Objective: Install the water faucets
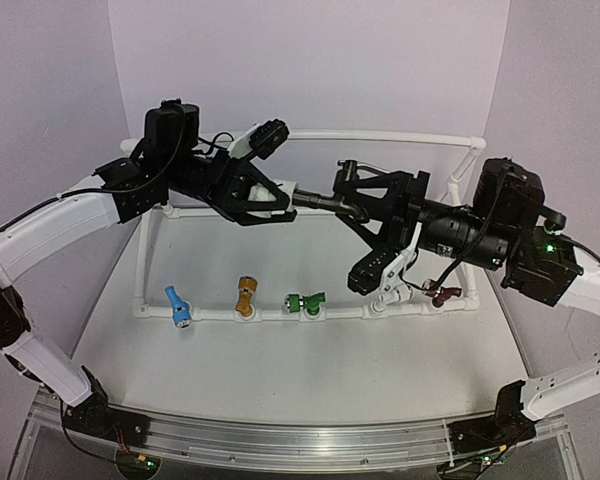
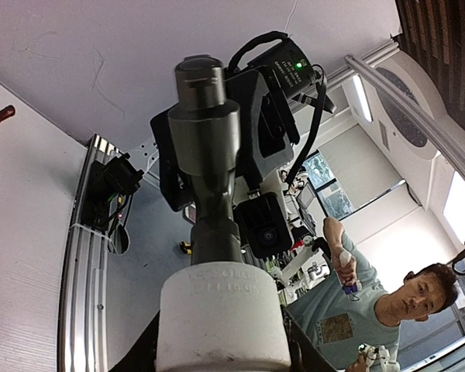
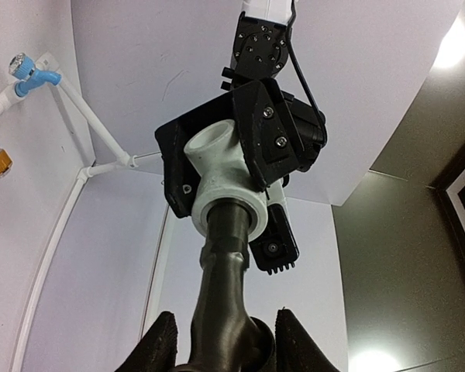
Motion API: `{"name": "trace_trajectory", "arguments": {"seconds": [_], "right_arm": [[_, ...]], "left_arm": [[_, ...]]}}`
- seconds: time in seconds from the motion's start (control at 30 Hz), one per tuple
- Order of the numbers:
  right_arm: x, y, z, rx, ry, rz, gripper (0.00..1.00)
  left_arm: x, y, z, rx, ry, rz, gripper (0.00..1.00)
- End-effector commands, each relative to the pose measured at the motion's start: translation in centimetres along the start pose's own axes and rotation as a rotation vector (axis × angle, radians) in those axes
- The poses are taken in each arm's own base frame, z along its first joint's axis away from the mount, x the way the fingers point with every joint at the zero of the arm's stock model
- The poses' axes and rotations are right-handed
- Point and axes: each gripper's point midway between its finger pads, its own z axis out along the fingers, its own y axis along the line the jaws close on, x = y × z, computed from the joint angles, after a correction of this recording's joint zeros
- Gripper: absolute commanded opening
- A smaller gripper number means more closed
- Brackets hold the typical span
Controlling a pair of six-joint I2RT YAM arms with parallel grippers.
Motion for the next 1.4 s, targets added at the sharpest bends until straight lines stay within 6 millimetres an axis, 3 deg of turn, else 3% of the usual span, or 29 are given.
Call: {"name": "trace_trajectory", "arguments": {"seconds": [0.0, 0.13, 0.2, 0.23, 0.3, 0.33, 0.4, 0.47, 0.6, 0.67, 0.73, 0.87, 0.97, 1.17, 1.37], "right_arm": [[0.7, -2.3, -0.1, 0.062, 0.029, 0.035, 0.29], [0.6, -2.4, -0.2, 0.065, 0.026, 0.049, 0.15], [0.6, -2.5, -0.2, 0.067, 0.024, 0.056, 0.16], [0.6, -2.4, -0.3, 0.066, 0.024, 0.057, 0.25], [0.6, -2.2, -0.4, 0.063, 0.024, 0.054, 0.64], [0.5, -1.9, -0.5, 0.059, 0.024, 0.05, 0.77], [0.4, -1.2, -0.8, 0.045, 0.024, 0.046, 0.92], [0.2, -0.2, -1.5, 0.021, 0.018, 0.055, 0.97], [-0.3, 2.1, -3.1, -0.061, 0.011, 0.12, 0.98], [-0.3, 2.1, -3.7, -0.071, 0.015, 0.204, 0.98], [-0.1, 1.2, -4.1, -0.064, 0.017, 0.348, 0.98], [0.9, -2.6, -3.6, -0.048, 0.046, 0.826, 0.89], [0.8, -3.4, -3.5, -0.072, 0.037, 1.096, 0.82], [-0.3, -2.9, -4.0, -0.197, -0.081, 1.472, 0.77], [-0.2, -4.3, -3.1, -0.264, -0.119, 1.616, 0.8]], "left_arm": [[-0.2, -2.2, -0.1, 0.043, 0.019, 0.115, 0.0], [0.0, -2.0, 0.0, 0.032, 0.016, 0.143, 0.0], [0.0, -2.1, -0.1, 0.019, 0.005, 0.166, 0.0], [-0.1, -2.2, -0.1, 0.013, -0.001, 0.174, 0.0], [-0.3, -2.3, -0.2, 0.001, -0.016, 0.192, 0.0], [-0.4, -2.5, -0.3, -0.006, -0.028, 0.205, 0.0], [-1.0, -2.6, -0.5, -0.037, -0.066, 0.24, 0.0], [-1.3, -2.8, -0.8, -0.06, -0.096, 0.29, 0.0], [-1.5, -3.5, -1.5, -0.11, -0.163, 0.411, 0.0], [-1.7, -3.5, -1.8, -0.147, -0.192, 0.465, 0.0], [-1.9, -3.4, -2.3, -0.193, -0.215, 0.532, 0.0], [-1.0, -3.0, -2.8, -0.263, -0.211, 0.678, 0.0], [-0.3, -2.7, -3.3, -0.313, -0.215, 0.796, 0.0], [1.7, -3.1, -3.5, -0.347, -0.187, 1.042, 0.0], [3.8, -2.4, -3.2, -0.352, -0.066, 1.163, 0.0]]}}
